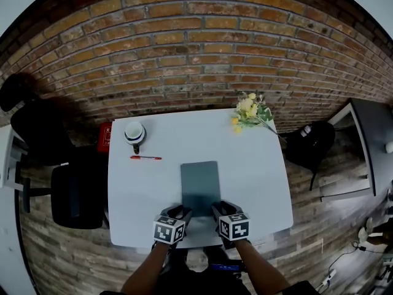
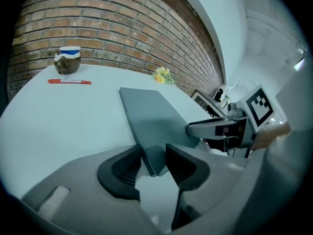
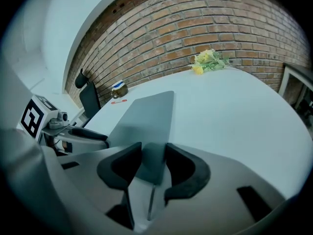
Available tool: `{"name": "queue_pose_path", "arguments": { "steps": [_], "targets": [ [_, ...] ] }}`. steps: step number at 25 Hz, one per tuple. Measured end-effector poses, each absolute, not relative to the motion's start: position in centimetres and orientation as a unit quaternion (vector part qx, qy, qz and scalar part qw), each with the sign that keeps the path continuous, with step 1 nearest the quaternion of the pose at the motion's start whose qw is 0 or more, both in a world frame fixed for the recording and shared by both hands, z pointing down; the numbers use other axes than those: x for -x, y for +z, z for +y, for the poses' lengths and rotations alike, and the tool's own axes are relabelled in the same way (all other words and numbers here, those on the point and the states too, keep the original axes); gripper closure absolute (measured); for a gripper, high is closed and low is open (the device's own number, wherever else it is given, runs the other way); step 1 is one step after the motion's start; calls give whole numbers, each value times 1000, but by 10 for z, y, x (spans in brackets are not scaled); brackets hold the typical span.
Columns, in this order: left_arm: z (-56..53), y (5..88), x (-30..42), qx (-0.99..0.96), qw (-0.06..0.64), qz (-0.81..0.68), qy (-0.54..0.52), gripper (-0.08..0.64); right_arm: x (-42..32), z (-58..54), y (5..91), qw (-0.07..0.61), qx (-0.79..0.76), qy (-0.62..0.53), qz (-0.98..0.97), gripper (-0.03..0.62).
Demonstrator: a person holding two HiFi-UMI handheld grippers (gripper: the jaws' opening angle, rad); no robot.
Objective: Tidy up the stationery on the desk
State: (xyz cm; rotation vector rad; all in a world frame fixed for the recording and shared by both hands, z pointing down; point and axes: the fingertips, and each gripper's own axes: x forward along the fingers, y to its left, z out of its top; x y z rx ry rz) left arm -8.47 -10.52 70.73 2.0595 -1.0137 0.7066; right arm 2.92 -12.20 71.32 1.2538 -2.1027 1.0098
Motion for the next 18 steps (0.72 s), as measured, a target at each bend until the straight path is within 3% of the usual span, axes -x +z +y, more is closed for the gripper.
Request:
{"name": "queue_pose_path", "arguments": {
  "steps": [10,18],
  "targets": [
    [-107,710,87,-798,369,-388,278,403,-31,-124,691,250,-441,356,-786,489],
    [-106,708,95,-799,429,-353,233,405,5,-118,621,276,-388,273,-836,515]
  ]
}}
